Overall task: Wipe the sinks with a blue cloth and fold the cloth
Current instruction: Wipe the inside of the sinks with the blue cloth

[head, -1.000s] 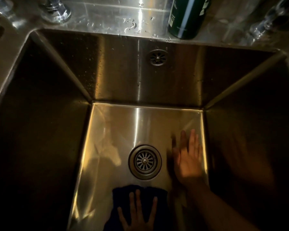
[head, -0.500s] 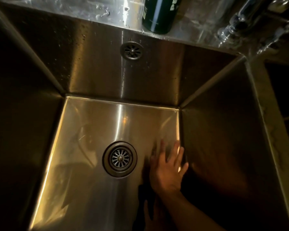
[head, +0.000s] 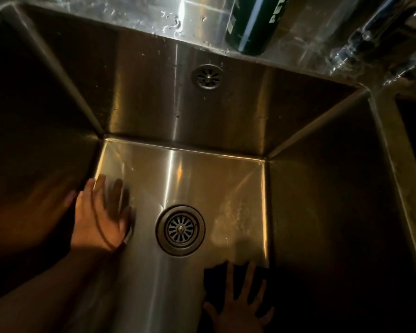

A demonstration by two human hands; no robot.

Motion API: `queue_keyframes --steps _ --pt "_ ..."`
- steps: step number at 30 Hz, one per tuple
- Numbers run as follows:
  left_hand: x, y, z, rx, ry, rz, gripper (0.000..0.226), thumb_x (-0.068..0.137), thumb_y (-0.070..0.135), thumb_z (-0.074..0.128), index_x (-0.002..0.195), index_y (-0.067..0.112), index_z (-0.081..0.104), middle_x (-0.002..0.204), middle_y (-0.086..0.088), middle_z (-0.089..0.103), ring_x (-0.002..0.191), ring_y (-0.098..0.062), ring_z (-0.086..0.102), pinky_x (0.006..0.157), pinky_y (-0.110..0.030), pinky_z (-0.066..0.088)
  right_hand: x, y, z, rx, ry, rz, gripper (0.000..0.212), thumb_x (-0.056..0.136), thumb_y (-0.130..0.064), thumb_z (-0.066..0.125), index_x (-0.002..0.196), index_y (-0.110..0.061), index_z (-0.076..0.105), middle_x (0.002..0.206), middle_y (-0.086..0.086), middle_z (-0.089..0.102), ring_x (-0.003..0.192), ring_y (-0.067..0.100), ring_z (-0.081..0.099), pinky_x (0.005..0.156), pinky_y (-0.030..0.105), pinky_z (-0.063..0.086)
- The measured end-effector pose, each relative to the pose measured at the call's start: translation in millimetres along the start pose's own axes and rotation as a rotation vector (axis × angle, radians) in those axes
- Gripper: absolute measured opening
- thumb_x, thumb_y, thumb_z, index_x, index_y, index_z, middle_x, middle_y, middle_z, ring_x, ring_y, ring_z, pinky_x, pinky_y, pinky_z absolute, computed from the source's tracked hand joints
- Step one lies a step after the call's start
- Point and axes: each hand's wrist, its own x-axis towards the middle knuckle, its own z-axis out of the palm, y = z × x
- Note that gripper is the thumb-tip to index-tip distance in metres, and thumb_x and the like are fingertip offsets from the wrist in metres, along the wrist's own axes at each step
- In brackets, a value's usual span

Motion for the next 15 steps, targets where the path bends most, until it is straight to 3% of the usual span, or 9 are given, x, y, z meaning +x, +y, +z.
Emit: queue_keyframes --steps 2,5,8,10,11,13,15 --pt "9.4 -5.3 8.6 0.039 0.051 -0.002 0.077 0.086 0.056 0.012 0.149 0.014 0.027 0.154 -0.024 0.021 0.143 -0.042 0.013 0.116 -0.055 0.012 10.9 -1.0 -1.0 0.097 -0.012 0.045 0.102 0.061 -0.087 0.017 0.145 -0.040 -0.016 0.157 -0.001 -0.024 0.125 0.056 0.041 0.090 0.080 0.027" --pt "12.3 -2.4 17.6 -0.012 0.048 0.028 0.070 0.088 0.053 0.022 0.147 0.018 0.032 0.153 -0.025 0.023 0.142 -0.043 0.017 0.113 -0.052 0.012 6.9 -10.9 -2.1 0.095 -0.010 0.080 0.089 0.073 -0.083 -0.006 0.148 -0.035 -0.002 0.159 0.001 -0.016 0.121 0.059 0.043 0.085 0.083 0.028" --pt "18.8 -2.9 22.2 0.016 0.102 0.102 0.066 0.088 0.050 0.028 0.146 0.018 0.034 0.151 -0.027 0.026 0.139 -0.045 0.020 0.110 -0.052 0.016 27.8 -16.1 3.3 0.078 0.058 0.087 0.092 0.071 -0.086 -0.004 0.146 -0.033 0.001 0.160 0.007 -0.006 0.133 0.058 0.023 0.088 0.084 0.022" --pt "21.6 -1.2 23.6 0.021 0.109 0.128 0.065 0.087 0.048 0.032 0.144 0.017 0.038 0.149 -0.028 0.029 0.137 -0.046 0.023 0.108 -0.053 0.019 54.9 -28.2 -6.9 0.034 0.038 0.112 0.096 0.068 -0.089 0.006 0.144 -0.036 -0.022 0.154 0.008 -0.031 0.137 0.053 -0.014 0.096 0.082 0.012" --pt "21.3 0.1 25.0 0.019 0.120 0.132 0.065 0.087 0.048 0.032 0.143 0.017 0.040 0.148 -0.029 0.030 0.136 -0.047 0.024 0.107 -0.054 0.020 71.0 -32.4 -12.7 0.038 0.036 0.110 0.097 0.070 -0.088 0.016 0.142 -0.039 -0.025 0.151 0.008 -0.037 0.135 0.050 -0.024 0.099 0.081 0.006" --pt "22.9 0.8 27.5 0.009 0.130 0.129 0.064 0.087 0.046 0.034 0.142 0.015 0.041 0.147 -0.030 0.032 0.136 -0.048 0.026 0.106 -0.055 0.022 113.9 -46.9 -30.4 0.062 0.151 0.072 0.094 0.076 -0.081 0.033 0.147 -0.040 -0.014 0.156 0.009 -0.026 0.137 0.049 -0.023 0.099 0.079 -0.002" --pt "23.9 0.5 30.3 0.017 0.139 0.117 0.064 0.087 0.046 0.033 0.143 0.016 0.040 0.147 -0.030 0.032 0.136 -0.047 0.026 0.107 -0.056 0.022 161.8 -70.3 -59.6 0.113 0.227 0.069 0.089 0.080 -0.078 0.034 0.147 -0.041 -0.012 0.158 0.009 -0.021 0.139 0.048 -0.020 0.098 0.078 -0.008"
